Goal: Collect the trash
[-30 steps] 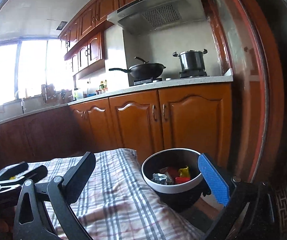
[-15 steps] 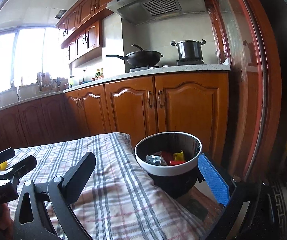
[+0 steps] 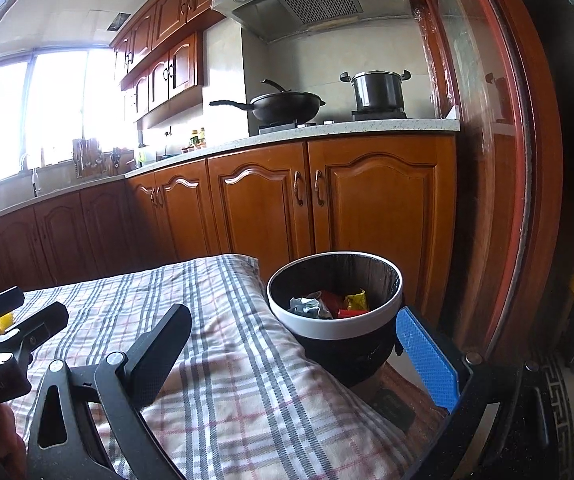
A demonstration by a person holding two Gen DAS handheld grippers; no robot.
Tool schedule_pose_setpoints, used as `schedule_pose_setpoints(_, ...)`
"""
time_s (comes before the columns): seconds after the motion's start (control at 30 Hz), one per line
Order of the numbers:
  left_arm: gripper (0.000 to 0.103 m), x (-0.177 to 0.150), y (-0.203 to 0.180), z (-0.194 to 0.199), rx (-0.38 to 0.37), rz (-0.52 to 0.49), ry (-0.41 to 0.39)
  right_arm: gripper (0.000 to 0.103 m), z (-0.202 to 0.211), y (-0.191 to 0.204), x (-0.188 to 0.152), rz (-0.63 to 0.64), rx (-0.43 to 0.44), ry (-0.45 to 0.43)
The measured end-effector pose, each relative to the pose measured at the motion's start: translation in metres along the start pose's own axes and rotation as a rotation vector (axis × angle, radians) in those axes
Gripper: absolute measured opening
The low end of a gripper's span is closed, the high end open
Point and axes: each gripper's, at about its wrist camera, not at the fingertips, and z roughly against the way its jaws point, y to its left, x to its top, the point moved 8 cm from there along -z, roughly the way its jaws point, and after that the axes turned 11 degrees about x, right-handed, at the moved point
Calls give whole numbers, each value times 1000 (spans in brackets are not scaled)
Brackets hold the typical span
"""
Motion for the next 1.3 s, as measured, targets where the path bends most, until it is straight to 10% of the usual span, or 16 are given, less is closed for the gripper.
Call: schedule_pose_setpoints(1.3, 103, 0, -2, 0, -8, -6, 7, 103, -2, 2, 0, -2, 30, 5)
